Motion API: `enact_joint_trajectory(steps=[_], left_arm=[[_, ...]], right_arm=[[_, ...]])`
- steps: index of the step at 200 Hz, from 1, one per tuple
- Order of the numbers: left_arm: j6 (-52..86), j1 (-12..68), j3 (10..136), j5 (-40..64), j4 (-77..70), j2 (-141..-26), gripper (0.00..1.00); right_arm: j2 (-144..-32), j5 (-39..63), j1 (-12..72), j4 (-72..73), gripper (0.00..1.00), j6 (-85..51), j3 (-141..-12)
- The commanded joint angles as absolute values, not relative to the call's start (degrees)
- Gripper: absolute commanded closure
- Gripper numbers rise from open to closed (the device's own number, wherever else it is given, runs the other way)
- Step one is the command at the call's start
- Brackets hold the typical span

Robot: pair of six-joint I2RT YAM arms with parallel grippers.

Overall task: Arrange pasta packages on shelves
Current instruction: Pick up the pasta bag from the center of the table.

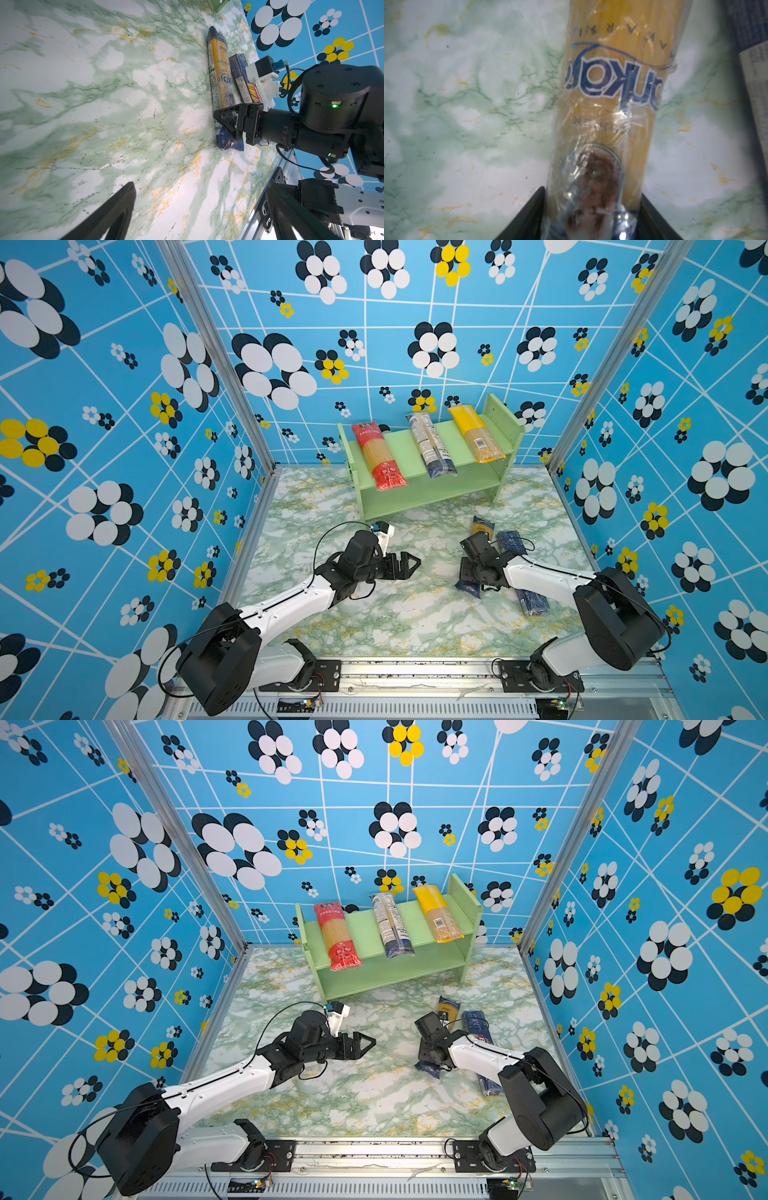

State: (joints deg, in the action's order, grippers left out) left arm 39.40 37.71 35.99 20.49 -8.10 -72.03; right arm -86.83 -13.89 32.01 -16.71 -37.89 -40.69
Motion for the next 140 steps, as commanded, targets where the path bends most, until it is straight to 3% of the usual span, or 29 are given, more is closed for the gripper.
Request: enact_joint_trajectory(steps=[1, 88, 118, 140], left_arm=[[38.23, 37.18, 35.30, 20.08, -7.55, -70.93, 0.01], [38.22, 37.09, 35.24, 20.12, -7.55, -70.93, 0.01], [38.30, 37.09, 35.25, 20.08, -7.64, -71.10, 0.01], [38.36, 37.09, 35.20, 20.15, -7.62, -71.02, 0.01]], right_arm=[[-91.01, -8.82, 33.05, -17.72, 0.40, -36.41, -39.15], [-91.49, -7.75, 33.16, -18.22, 0.53, -29.82, -39.07], [-92.17, -4.84, 33.31, -17.41, 0.52, -27.27, -39.31], [-92.42, -3.69, 33.40, -17.97, 0.42, -26.81, -40.34]])
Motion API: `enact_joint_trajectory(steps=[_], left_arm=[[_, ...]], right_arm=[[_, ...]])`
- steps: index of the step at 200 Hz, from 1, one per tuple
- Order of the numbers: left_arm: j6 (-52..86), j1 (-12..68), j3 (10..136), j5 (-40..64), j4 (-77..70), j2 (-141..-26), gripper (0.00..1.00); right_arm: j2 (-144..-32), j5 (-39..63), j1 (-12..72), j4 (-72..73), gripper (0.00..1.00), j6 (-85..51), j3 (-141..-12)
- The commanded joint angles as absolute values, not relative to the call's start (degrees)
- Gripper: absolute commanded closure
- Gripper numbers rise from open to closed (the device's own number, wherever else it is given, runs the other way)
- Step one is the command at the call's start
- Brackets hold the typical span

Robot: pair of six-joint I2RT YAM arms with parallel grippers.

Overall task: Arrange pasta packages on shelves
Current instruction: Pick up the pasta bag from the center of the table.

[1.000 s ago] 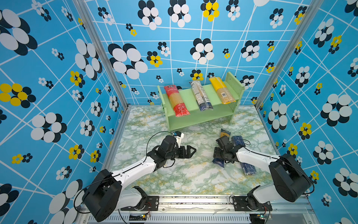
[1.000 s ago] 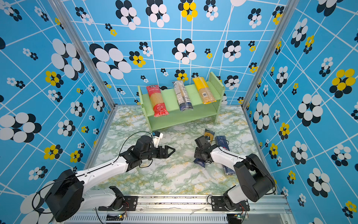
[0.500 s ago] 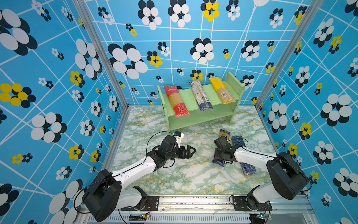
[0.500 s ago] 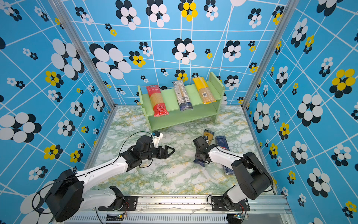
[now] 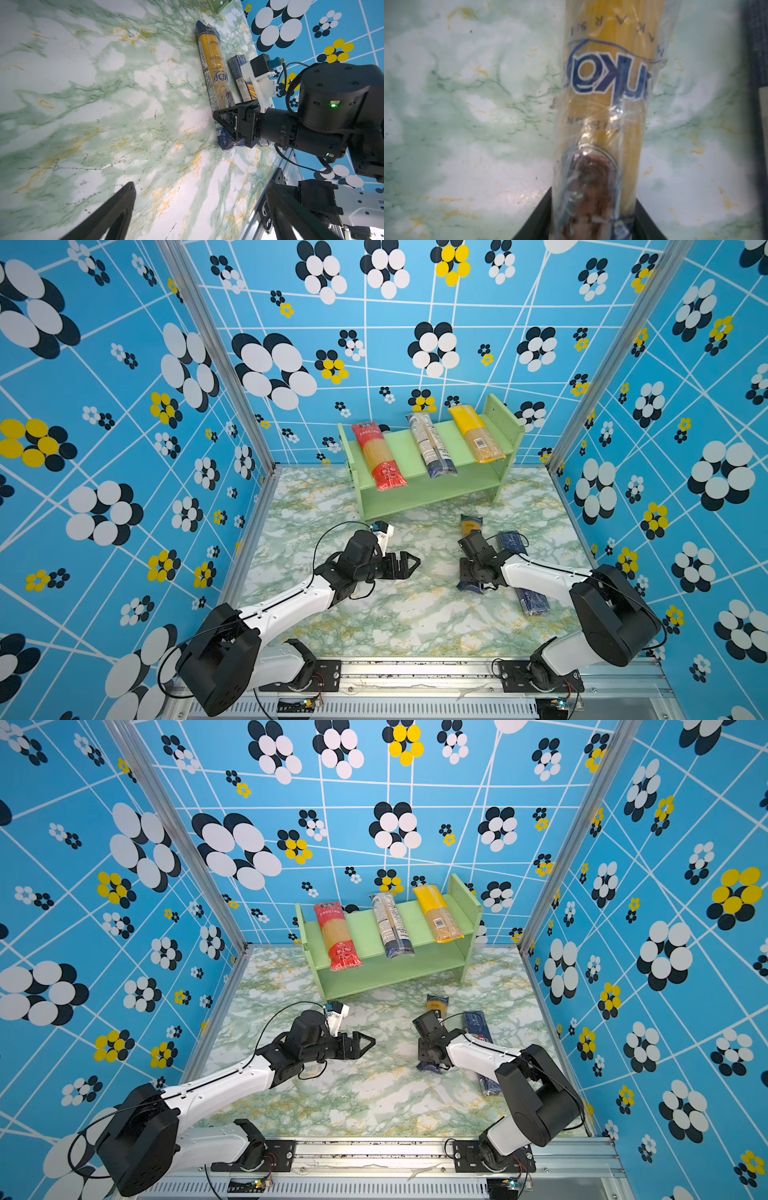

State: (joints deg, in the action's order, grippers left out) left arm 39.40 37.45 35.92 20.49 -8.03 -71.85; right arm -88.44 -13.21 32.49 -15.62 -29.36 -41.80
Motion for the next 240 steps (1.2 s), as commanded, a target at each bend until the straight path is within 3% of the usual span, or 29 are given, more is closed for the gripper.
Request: enact_joint_trajectory(steps=[1, 17, 45, 121, 240], left_arm=[[38.34, 37.09, 35.22, 20.14, -7.59, -70.97, 0.01], [38.38, 37.09, 35.21, 20.04, -7.63, -70.84, 0.01], [38.35, 37.09, 35.18, 20.04, -7.48, -70.84, 0.01], [38.20, 37.00, 34.82, 20.13, -7.73, -70.85, 0.01], [38.03, 35.90, 33.70, 20.57, -7.46, -69.17, 0.01]], right_arm=[[-92.44, -3.65, 33.40, -18.00, 0.41, -26.81, -40.30], [-92.30, -4.06, 33.48, -18.21, 0.32, -26.55, -40.39], [-91.95, -5.14, 33.66, -18.56, 0.26, -26.78, -40.06], [-92.14, -9.97, 36.74, -17.79, 0.23, -34.13, -38.95], [-92.49, -9.34, 38.06, -16.52, 0.53, -32.24, -37.08]])
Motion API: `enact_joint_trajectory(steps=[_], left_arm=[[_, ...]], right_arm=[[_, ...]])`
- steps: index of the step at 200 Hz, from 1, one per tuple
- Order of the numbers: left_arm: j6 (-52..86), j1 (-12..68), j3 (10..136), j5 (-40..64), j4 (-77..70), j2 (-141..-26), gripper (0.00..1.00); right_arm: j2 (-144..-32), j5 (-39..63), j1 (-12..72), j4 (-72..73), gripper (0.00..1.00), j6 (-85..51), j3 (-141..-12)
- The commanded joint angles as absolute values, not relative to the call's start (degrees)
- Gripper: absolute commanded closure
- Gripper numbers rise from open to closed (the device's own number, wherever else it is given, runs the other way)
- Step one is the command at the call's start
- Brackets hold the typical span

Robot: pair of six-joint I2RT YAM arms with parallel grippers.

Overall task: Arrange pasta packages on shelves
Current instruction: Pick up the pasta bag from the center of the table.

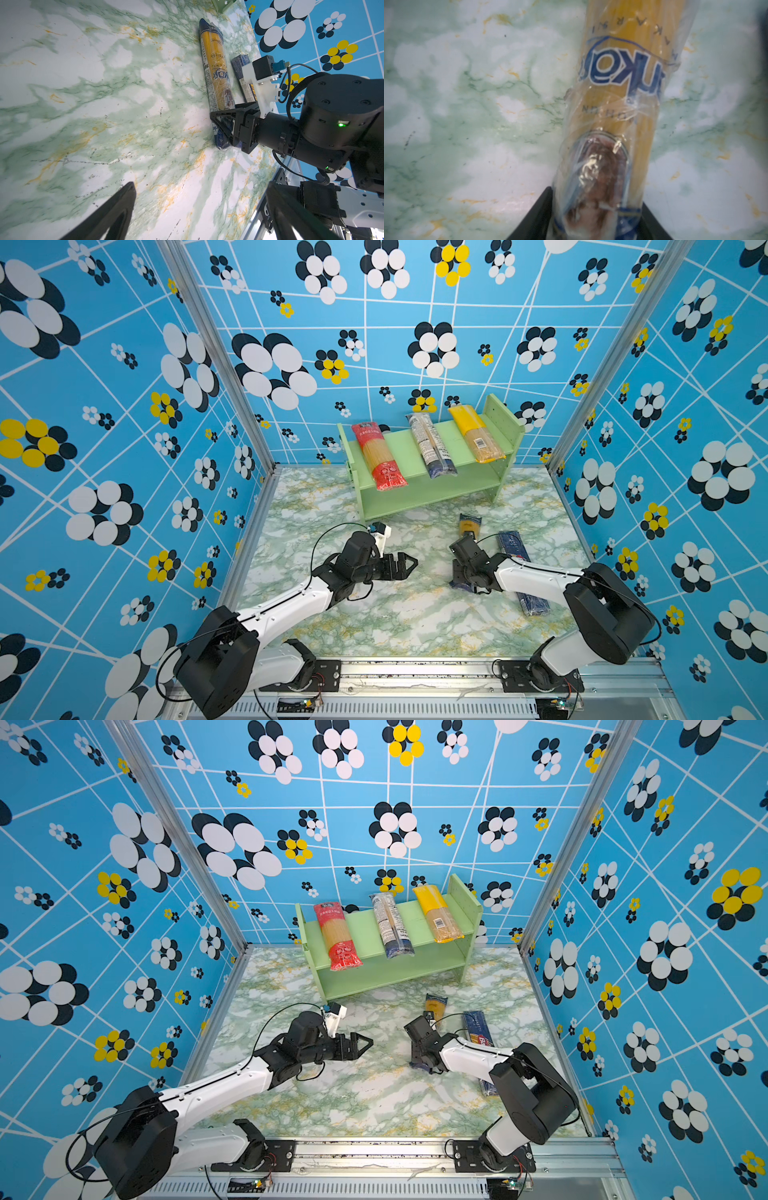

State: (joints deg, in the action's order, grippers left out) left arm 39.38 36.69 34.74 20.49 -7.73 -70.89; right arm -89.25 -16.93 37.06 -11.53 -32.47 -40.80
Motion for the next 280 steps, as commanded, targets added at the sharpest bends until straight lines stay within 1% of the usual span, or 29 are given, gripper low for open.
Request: enact_joint_trajectory(steps=[1, 12, 77, 118, 148, 200, 280], left_arm=[[38.04, 35.88, 33.72, 20.57, -7.47, -69.17, 0.01], [38.01, 35.78, 33.64, 20.48, -7.23, -68.93, 0.01], [37.86, 35.26, 33.83, 20.74, -6.89, -68.41, 0.01], [37.72, 35.16, 34.08, 20.82, -6.61, -68.23, 0.01], [37.71, 34.98, 34.09, 20.88, -6.53, -68.24, 0.01], [37.50, 34.72, 34.00, 20.66, -5.72, -66.99, 0.01], [37.14, 33.67, 32.70, 20.39, -4.32, -63.74, 0.01]], right_arm=[[-92.47, -9.33, 38.06, -16.52, 0.54, -32.20, -37.08], [-92.08, -9.23, 38.04, -16.61, 0.58, -31.58, -37.08], [-86.03, -10.58, 37.99, -16.71, 0.74, -29.93, -35.71], [-79.00, -11.33, 38.05, -16.99, 0.91, -27.51, -35.23], [-73.78, -11.04, 38.06, -19.16, 1.00, -25.00, -35.93], [-65.88, -11.33, 38.01, -25.50, 1.00, -23.29, -38.58], [-60.51, -11.70, 38.05, -34.14, 1.00, -24.30, -44.95]])
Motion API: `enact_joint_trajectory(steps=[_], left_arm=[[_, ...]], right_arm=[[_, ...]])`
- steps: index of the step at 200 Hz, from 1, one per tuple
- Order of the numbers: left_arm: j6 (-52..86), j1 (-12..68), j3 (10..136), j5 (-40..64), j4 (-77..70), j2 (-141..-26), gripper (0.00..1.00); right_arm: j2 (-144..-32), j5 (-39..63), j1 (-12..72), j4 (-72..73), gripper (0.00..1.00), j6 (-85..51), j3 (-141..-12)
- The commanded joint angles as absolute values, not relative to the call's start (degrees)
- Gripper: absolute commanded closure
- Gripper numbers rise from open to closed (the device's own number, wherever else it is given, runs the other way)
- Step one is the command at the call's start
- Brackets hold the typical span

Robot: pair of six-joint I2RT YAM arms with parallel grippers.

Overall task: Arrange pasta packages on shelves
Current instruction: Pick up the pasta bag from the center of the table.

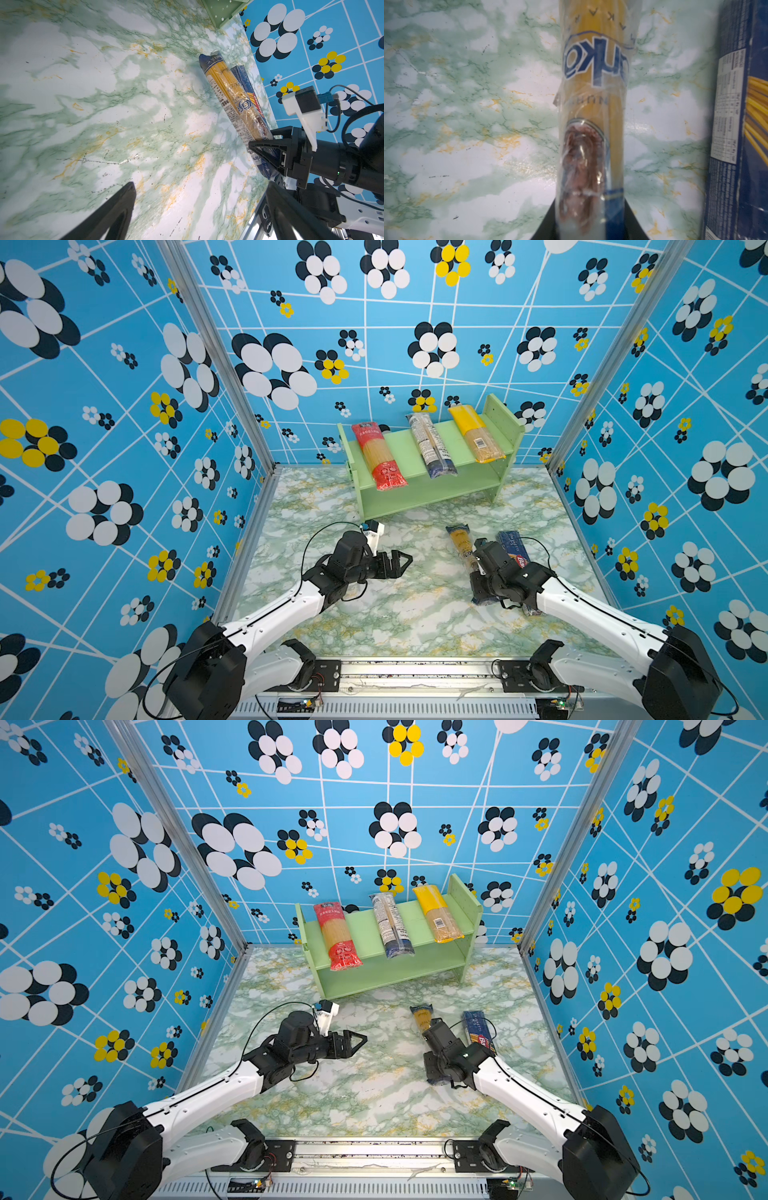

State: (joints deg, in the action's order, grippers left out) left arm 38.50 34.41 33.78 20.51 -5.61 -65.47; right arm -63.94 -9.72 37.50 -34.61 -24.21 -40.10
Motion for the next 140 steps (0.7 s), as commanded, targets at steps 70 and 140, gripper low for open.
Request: enact_joint_trajectory(steps=[70, 140], left_arm=[[36.41, 32.61, 32.13, 20.99, -3.61, -62.58, 0.01], [35.22, 32.19, 31.52, 22.06, -3.75, -60.85, 0.01]], right_arm=[[-56.66, -8.73, 38.05, -40.51, 1.00, -23.14, -50.59], [-54.90, -3.95, 38.03, -35.86, 1.00, -24.78, -51.01]])
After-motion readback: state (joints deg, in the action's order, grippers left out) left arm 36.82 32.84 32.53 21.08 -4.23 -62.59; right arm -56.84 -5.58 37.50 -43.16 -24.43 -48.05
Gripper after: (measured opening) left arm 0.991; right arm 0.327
